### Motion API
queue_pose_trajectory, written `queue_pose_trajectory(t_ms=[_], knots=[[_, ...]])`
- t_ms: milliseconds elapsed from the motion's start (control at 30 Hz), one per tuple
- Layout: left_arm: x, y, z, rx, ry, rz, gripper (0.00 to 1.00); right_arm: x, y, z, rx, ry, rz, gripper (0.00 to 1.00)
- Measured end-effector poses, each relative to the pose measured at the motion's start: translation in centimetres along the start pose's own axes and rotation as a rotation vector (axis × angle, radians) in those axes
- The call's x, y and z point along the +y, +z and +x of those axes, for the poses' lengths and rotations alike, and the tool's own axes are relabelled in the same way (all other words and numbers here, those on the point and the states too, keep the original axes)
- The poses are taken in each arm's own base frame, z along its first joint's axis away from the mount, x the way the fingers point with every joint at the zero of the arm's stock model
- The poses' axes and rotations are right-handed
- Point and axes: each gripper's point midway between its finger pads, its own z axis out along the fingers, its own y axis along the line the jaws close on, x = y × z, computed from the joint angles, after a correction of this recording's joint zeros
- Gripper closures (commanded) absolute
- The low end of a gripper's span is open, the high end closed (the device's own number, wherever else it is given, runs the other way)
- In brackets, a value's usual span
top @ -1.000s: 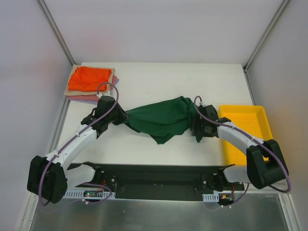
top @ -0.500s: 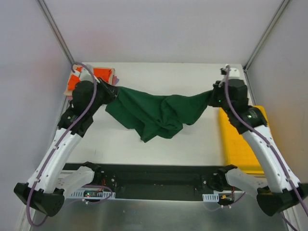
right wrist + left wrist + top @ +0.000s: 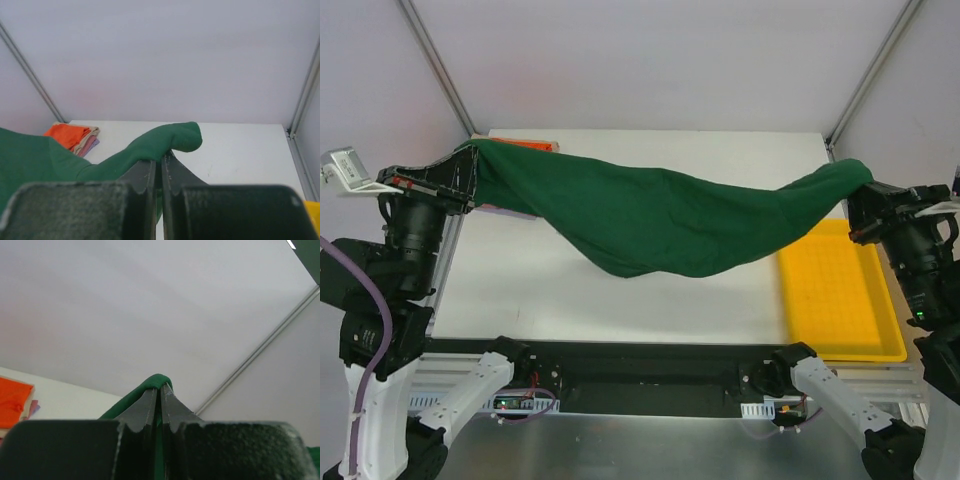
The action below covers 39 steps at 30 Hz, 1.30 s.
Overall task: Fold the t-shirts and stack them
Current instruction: Flatten out the tshirt
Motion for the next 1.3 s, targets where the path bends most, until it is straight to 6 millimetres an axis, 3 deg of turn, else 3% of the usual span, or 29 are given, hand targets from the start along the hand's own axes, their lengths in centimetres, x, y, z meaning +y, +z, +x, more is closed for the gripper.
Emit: queue_pose_trajectory(t_ms=[133, 267, 367, 433, 500, 533, 600, 633, 667, 700, 800, 867, 967, 1067, 1233, 1267, 1300], knots=[[1.1, -0.2, -0.3, -0.026, 0.023, -0.044, 1.00, -1.7, 0.6, 1.0, 0.034, -0.028, 0.095, 1.00], [4.7, 2.4, 4.1, 0.059, 0.068, -0.169, 1.00, -4.4, 4.3, 5.1, 0.174, -0.095, 0.254, 1.00], [8.9, 5.5, 10.7, 0.209, 0.117, -0.288, 1.00, -7.5, 9.4, 10.1, 0.343, -0.155, 0.393, 1.00], [12.7, 7.1, 16.7, 0.352, 0.133, -0.374, 1.00, -10.4, 13.1, 14.6, 0.471, -0.176, 0.471, 1.00], [16.7, 7.5, 22.8, 0.512, 0.133, -0.454, 0.85, -13.1, 16.3, 20.3, 0.614, -0.194, 0.512, 0.97], [18.7, 7.1, 26.1, 0.602, 0.128, -0.493, 0.66, -14.2, 17.5, 23.3, 0.688, -0.203, 0.519, 0.97], [21.8, 5.8, 31.2, 0.760, 0.122, -0.559, 0.28, -16.0, 19.1, 28.6, 0.814, -0.226, 0.525, 0.82], [23.1, 5.1, 33.4, 0.835, 0.117, -0.585, 0.19, -16.6, 19.8, 30.7, 0.857, -0.233, 0.523, 0.71], [24.2, 4.6, 35.3, 0.895, 0.110, -0.610, 0.13, -17.3, 20.3, 32.9, 0.912, -0.245, 0.524, 0.52], [25.0, 4.0, 36.8, 0.946, 0.097, -0.629, 0.07, -17.8, 21.1, 34.6, 0.957, -0.254, 0.523, 0.41], [26.4, 2.9, 39.1, 1.030, 0.064, -0.665, 0.01, -18.7, 24.2, 37.5, 1.021, -0.263, 0.517, 0.03], [26.6, 2.6, 39.3, 1.043, 0.055, -0.675, 0.01, -18.5, 25.3, 37.8, 1.020, -0.266, 0.514, 0.04], [26.1, 2.8, 38.1, 1.003, 0.051, -0.664, 0.01, -16.8, 24.9, 37.4, 1.031, -0.298, 0.488, 0.04], [25.6, 1.8, 36.6, 0.951, 0.042, -0.666, 0.01, -11.7, 22.9, 37.5, 1.033, -0.319, 0.395, 0.04], [25.8, -1.6, 34.4, 0.868, -0.018, -0.715, 0.01, 3.4, 14.9, 41.0, 1.110, -0.239, 0.040, 0.04], [25.8, -2.2, 34.0, 0.853, -0.030, -0.726, 0.01, 7.1, 11.9, 42.6, 1.153, -0.215, -0.061, 0.04], [25.9, -2.6, 33.8, 0.839, -0.039, -0.732, 0.01, 9.3, 9.7, 43.8, 1.198, -0.202, -0.125, 0.04]])
